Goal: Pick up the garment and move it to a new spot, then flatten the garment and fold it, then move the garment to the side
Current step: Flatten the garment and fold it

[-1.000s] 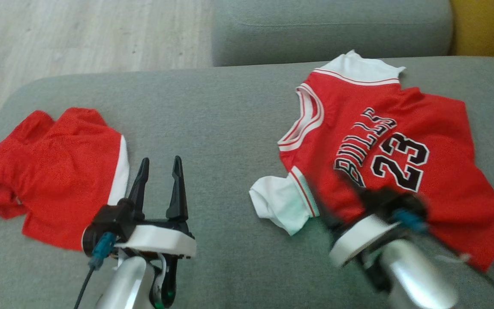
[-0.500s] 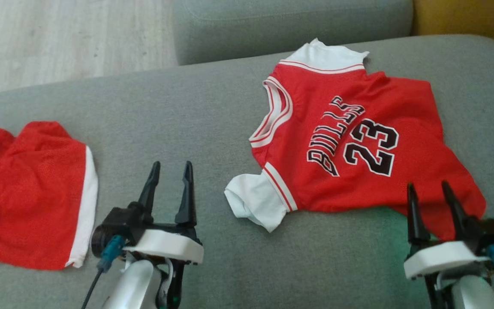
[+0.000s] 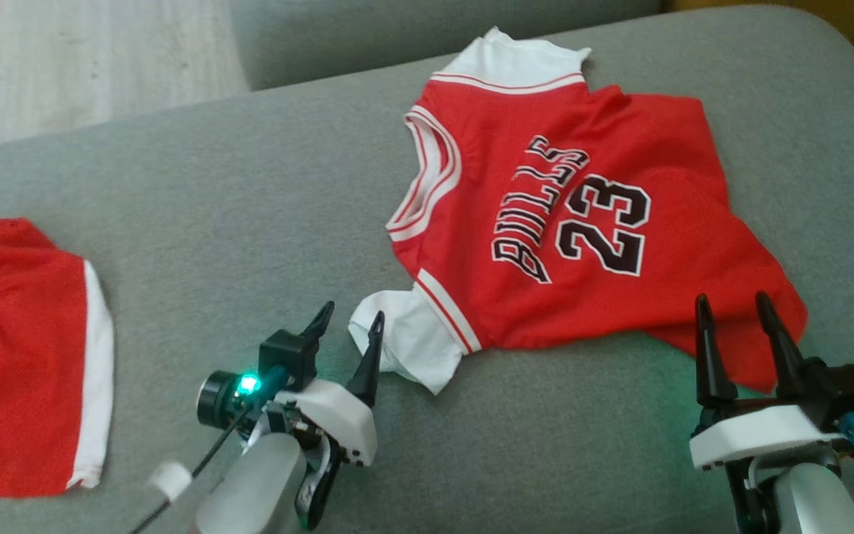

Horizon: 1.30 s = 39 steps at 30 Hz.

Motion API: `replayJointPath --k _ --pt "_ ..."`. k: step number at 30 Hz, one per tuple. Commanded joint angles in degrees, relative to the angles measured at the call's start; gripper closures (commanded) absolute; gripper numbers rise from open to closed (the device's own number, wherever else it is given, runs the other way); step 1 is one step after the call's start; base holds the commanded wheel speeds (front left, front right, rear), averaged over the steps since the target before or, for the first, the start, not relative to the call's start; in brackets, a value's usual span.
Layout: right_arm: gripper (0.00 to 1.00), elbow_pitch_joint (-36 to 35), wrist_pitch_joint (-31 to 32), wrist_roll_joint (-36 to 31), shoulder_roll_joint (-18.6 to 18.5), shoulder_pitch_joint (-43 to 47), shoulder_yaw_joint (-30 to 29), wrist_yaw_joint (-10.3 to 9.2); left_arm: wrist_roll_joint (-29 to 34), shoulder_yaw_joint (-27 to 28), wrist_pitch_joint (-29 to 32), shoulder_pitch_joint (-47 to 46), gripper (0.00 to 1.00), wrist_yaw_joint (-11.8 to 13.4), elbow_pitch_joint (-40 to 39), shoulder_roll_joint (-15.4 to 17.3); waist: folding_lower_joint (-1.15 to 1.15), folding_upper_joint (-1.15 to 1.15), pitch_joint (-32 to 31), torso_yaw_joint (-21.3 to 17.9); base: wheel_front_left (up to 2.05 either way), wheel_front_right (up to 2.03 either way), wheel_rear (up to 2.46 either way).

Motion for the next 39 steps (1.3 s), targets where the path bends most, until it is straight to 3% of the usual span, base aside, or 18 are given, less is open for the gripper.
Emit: replayJointPath --k 1,9,10,11,12,16,23,31,38,39 --pt "0.0 -2.03 -0.62 0.54 -0.29 -1.94 1.56 -0.04 0.86 1.15 0.37 -3.41 0.0 0.6 -0.37 0.47 0.0 0.0 0.83 -0.89 0.0 0.0 0.0" --pt "0.0 -2.24 -0.62 1.42 -0.28 -2.38 1.66 -0.04 2.3 -0.45 5.15 -7.0 0.0 1.39 7.42 1.38 0.0 0.0 2.13 -2.93 0.0 0.0 0.0" --pt "0.0 -2.23 -0.62 1.47 -0.28 -2.38 1.63 -0.04 2.4 -0.9 6.09 -7.17 0.22 0.99 8.17 1.45 0.0 0.0 2.15 -3.04 0.0 0.0 0.0" --pt "0.0 -2.21 -0.62 1.52 -0.28 -2.39 1.55 -0.04 2.3 -1.19 6.67 -7.33 0.66 0.44 8.64 1.46 0.0 0.0 2.13 -3.1 0.0 0.0 0.0" --pt "0.0 -2.19 -0.62 1.56 -0.28 -2.4 1.46 -0.04 2.07 -1.28 6.89 -7.48 1.0 -0.03 8.92 1.44 0.0 0.0 2.11 -3.11 0.0 0.0 0.0" --pt "0.0 -2.11 -0.62 1.48 -0.28 -2.4 0.88 -0.04 1.51 -0.81 4.9 -8.12 1.0 -0.01 8.89 1.48 0.0 0.0 1.61 -2.19 0.0 0.0 0.0" --pt "0.0 -1.79 -0.62 0.54 -0.28 -2.4 0.89 -0.04 -2.13 5.31 -6.2 -9.33 1.0 3.61 5.63 1.18 0.0 0.0 -0.11 1.11 0.0 0.0 0.0" --pt "0.0 -1.0 -0.62 0.21 -0.28 -1.71 0.97 -0.04 -1.49 11.62 -7.85 -6.87 1.0 6.09 -3.37 1.36 0.0 0.0 -1.35 5.14 0.0 0.0 0.0" --pt "0.0 0.22 -0.62 0.15 -0.28 -1.23 1.36 -0.04 0.97 14.1 -7.87 -0.49 1.0 5.61 -6.34 1.31 0.0 0.0 -1.58 8.54 0.0 0.0 0.0" --pt "0.0 0.38 -0.62 0.15 -0.28 -1.22 1.38 -0.04 1.05 14.14 -7.87 0.26 0.89 5.33 -6.03 1.25 0.0 0.0 -1.62 8.86 0.0 0.0 0.0"
